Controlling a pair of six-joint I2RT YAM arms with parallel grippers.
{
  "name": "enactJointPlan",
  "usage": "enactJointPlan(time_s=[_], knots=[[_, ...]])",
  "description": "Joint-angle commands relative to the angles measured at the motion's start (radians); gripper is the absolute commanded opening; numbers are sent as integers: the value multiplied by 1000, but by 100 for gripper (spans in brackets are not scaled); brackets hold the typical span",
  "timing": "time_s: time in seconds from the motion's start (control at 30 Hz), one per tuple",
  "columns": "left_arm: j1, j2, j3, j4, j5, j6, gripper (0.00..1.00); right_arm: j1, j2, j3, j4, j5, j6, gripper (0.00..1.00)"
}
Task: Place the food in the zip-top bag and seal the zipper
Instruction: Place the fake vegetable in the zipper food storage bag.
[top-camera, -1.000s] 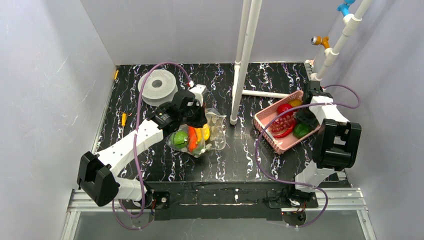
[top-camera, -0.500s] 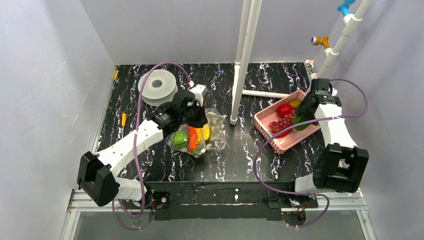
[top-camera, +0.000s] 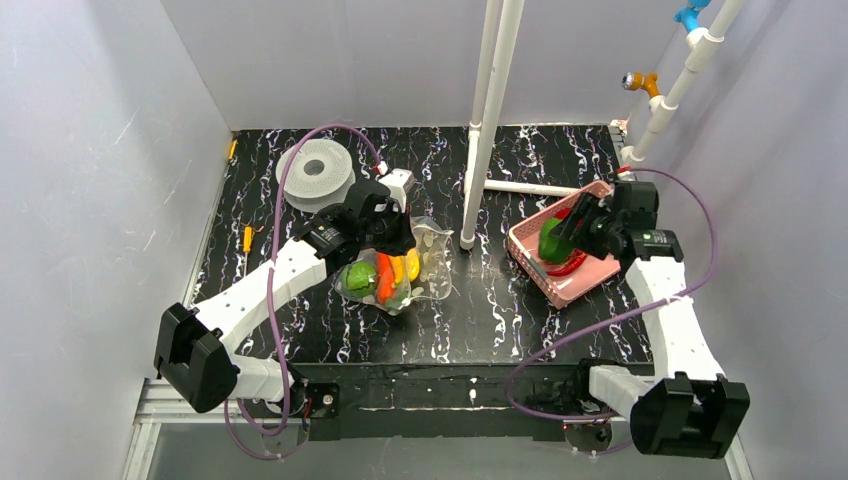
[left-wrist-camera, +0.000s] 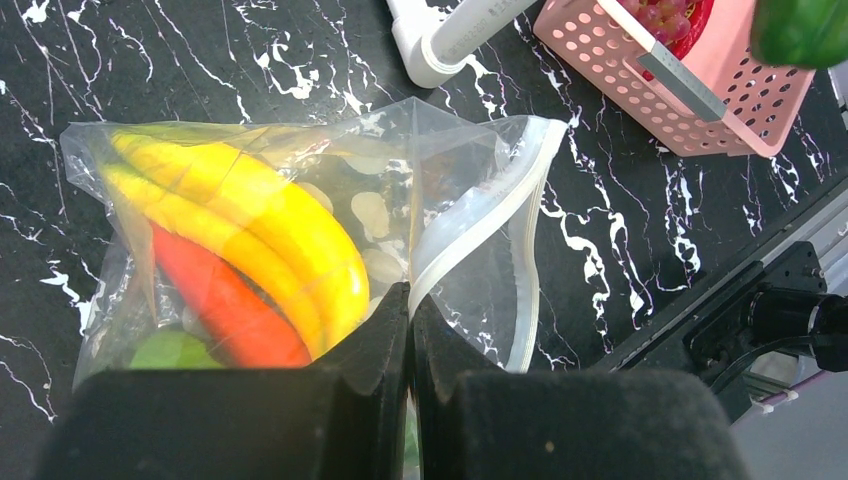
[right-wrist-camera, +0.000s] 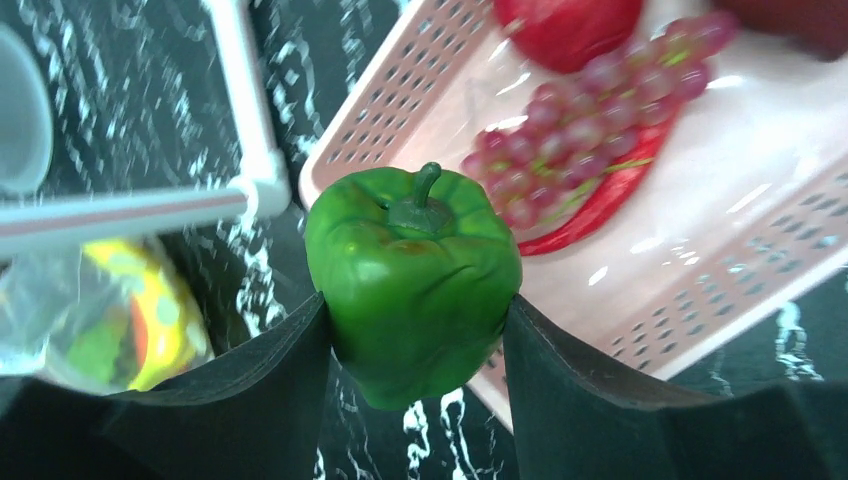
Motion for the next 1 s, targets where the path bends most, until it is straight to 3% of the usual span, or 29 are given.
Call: enactJointPlan(time_s=[0.0,0.23,0.5,0.73,0.97], knots=[[-1,-20,0,1,14,-7,0,147,-88,-44,53,-129,-4,1],[-1,-40,-2,-2,6,-5,0,396,-197,-157,268,-254,127,1],[-1,-68,-6,-16,-35,16,0,701,-77,-79,372,-170,143,1],[-1,-103,-21,-3,-20,18,0,805,70,26,405,-141,143,1],[-1,-147,-35,15,-12,22,0,840,168,96,395,-6,228,1]])
